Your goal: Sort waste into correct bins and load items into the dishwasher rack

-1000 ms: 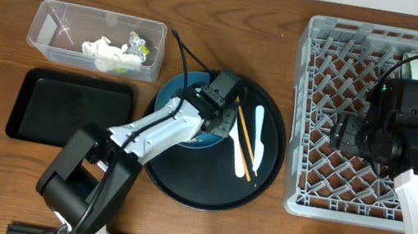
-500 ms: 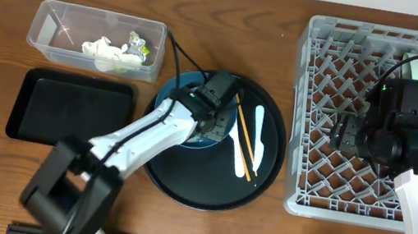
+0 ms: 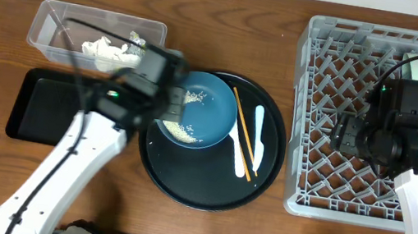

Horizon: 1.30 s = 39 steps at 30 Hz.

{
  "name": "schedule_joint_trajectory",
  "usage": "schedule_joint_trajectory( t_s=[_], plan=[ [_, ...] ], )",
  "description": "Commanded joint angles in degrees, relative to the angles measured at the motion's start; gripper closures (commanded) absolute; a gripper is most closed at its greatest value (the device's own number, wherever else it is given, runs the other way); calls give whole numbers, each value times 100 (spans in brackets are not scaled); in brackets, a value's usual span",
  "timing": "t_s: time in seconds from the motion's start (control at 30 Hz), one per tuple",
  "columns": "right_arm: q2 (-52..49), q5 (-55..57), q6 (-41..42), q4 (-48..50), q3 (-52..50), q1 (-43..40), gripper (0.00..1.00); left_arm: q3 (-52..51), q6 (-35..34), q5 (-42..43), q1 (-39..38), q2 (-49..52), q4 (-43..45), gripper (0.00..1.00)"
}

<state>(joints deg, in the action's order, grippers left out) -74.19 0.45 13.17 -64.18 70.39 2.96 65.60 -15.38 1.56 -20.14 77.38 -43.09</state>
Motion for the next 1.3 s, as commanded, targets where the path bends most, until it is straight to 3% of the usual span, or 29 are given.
schedule_joint_trajectory(
  t_s=[0.0,0.27,0.5,0.63,0.77,1.17,1.27],
  plan=[
    [4,111,-61,-15,15,-39,27,9,79,431,610,-72,-72,94],
    [4,111,-61,-35,15,-39,27,-243,514,2704,2559,-55,31,94],
    [4,109,-59,-33,15,-39,27,-531,1329,4614,3904,-13,157,94],
    [4,109,-59,-33,15,-39,27,-841,1349,5661,4503,116,560,94],
    [4,107,-59,-35,15,-39,27,-1174,1344,6920,4900,369,1209,94],
    [4,109,-59,-39,15,-39,27,-1300,1569,8854,5438,1683,1569,94],
    [4,107,-59,-39,15,-39,27,-1300,1539,8852,5532,1871,1558,94]
  ],
)
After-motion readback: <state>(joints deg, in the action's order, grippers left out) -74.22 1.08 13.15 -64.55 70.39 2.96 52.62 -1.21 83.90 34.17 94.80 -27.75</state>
